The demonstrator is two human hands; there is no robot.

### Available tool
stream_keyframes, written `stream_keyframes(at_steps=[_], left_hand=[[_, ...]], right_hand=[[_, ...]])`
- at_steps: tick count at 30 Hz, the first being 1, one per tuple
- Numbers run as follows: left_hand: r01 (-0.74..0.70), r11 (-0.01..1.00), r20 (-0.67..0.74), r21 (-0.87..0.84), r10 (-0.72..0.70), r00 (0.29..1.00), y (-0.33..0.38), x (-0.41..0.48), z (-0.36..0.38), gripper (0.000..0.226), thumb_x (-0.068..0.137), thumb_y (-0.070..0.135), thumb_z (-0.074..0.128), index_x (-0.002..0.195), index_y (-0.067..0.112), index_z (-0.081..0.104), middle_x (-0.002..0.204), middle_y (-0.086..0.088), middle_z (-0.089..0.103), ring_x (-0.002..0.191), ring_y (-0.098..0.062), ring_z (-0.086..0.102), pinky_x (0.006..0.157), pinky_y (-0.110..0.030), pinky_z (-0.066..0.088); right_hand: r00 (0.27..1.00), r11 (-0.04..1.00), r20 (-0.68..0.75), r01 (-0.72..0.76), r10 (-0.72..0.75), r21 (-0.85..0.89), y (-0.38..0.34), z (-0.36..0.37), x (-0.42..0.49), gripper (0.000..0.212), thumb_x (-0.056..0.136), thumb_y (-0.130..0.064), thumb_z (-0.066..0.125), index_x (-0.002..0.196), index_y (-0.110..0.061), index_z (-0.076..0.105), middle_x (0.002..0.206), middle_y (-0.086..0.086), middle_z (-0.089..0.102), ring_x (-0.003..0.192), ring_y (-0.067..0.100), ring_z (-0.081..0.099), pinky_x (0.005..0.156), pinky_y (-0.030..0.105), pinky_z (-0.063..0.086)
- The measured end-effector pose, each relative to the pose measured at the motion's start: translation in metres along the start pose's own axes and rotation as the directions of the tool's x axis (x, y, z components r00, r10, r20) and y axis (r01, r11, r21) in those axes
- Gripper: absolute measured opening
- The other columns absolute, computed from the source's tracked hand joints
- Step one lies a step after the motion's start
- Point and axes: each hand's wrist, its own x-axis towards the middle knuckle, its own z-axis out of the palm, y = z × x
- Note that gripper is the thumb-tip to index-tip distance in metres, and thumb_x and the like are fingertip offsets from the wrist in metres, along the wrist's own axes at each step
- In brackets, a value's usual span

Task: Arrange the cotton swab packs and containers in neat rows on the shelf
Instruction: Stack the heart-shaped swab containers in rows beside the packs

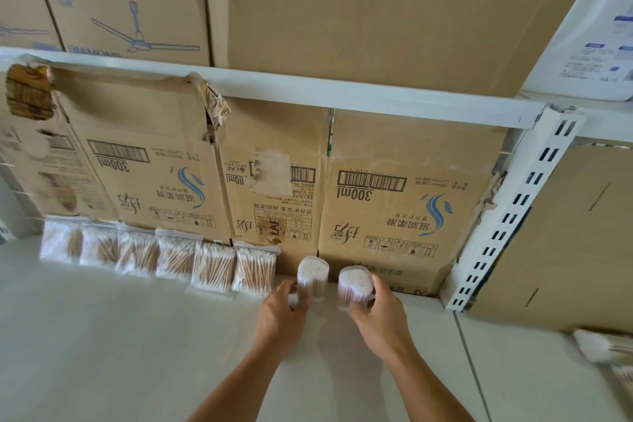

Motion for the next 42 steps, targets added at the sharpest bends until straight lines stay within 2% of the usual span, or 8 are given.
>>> stream_keyframes(at_steps=[7,12,19,27,31,34,37,42], left_hand=[[0.012,0.997,0.074,0.082,-0.018,0.997,0.009,0.015,-0.003,0.035,0.097,0.026,0.049,0.131,0.019,0.052,0.126,-0.005,0.059,0.108,-0.019,0.056,0.082,-0.022,0.042],[0.025,0.986,0.144,0.163,-0.049,0.988,0.013,0.018,-0.005,0.033,0.095,0.031,0.049,0.126,0.019,0.052,0.121,-0.005,0.06,0.106,-0.02,0.057,0.084,-0.027,0.047],[-0.033,0.985,0.21,0.172,-0.004,0.978,0.012,0.019,-0.007,0.037,0.094,0.035,0.052,0.128,0.019,0.05,0.119,-0.005,0.054,0.097,-0.013,0.051,0.082,-0.023,0.044],[0.004,0.994,0.199,0.112,-0.027,0.98,0.012,0.019,-0.008,0.036,0.092,0.03,0.056,0.125,0.016,0.052,0.121,-0.007,0.056,0.099,-0.015,0.054,0.085,-0.03,0.049],[0.089,0.994,0.054,0.055,-0.092,0.994,0.017,0.008,-0.014,0.048,0.082,0.022,0.069,0.124,0.008,0.05,0.119,-0.012,0.056,0.098,-0.021,0.049,0.079,-0.03,0.039],[-0.014,0.998,-0.071,0.056,0.018,0.997,0.029,-0.022,-0.009,0.031,0.082,0.014,0.068,0.109,0.004,0.057,0.102,-0.013,0.058,0.089,-0.023,0.048,0.074,-0.033,0.038],[-0.189,0.977,0.046,0.101,0.185,0.982,0.047,-0.054,0.014,0.022,0.083,0.012,0.067,0.103,0.005,0.061,0.097,-0.009,0.057,0.086,-0.028,0.056,0.069,-0.03,0.036],[-0.365,0.916,0.267,0.164,0.315,0.911,0.094,-0.087,0.074,0.03,0.089,0.033,0.057,0.115,0.019,0.056,0.118,0.0,0.055,0.093,-0.019,0.059,0.078,-0.033,0.048]], right_hand=[[0.999,0.999,0.007,0.038,-0.037,-0.029,-0.007,0.001,0.005,0.051,0.096,-0.027,0.054,0.143,-0.017,0.039,0.135,0.003,0.056,0.121,0.02,0.053,0.098,0.027,0.04],[0.997,0.999,0.069,-0.038,0.038,0.0,-0.016,0.002,0.007,0.065,0.091,-0.042,0.058,0.145,-0.014,0.036,0.13,0.006,0.059,0.118,0.022,0.056,0.093,0.025,0.04],[0.998,0.998,-0.012,-0.054,0.053,-0.026,-0.01,0.006,0.001,0.023,0.088,-0.02,0.062,0.107,-0.01,0.056,0.102,0.006,0.069,0.091,0.02,0.065,0.066,0.02,0.04],[0.998,0.998,0.015,-0.059,0.06,-0.034,-0.006,0.001,-0.014,0.044,0.092,-0.026,0.061,0.133,-0.015,0.049,0.12,0.0,0.065,0.108,0.011,0.061,0.086,0.015,0.045],[0.971,0.969,-0.012,-0.239,0.24,0.063,0.0,-0.02,-0.029,0.041,0.088,-0.017,0.059,0.129,-0.016,0.053,0.107,0.0,0.064,0.097,0.011,0.061,0.079,0.018,0.05],[0.937,0.955,-0.184,-0.293,0.297,0.049,0.024,-0.057,-0.046,0.029,0.09,-0.011,0.057,0.119,-0.013,0.059,0.104,0.001,0.065,0.091,0.009,0.059,0.071,0.007,0.042],[0.876,0.932,-0.331,-0.36,0.351,0.036,0.048,-0.097,-0.064,0.025,0.089,-0.009,0.055,0.114,-0.009,0.061,0.11,0.008,0.066,0.095,0.018,0.06,0.079,0.021,0.043],[0.824,0.926,-0.437,-0.373,0.36,0.058,0.082,-0.155,-0.083,0.031,0.09,-0.012,0.056,0.121,-0.01,0.059,0.119,0.006,0.063,0.1,0.017,0.057,0.082,0.02,0.039]])
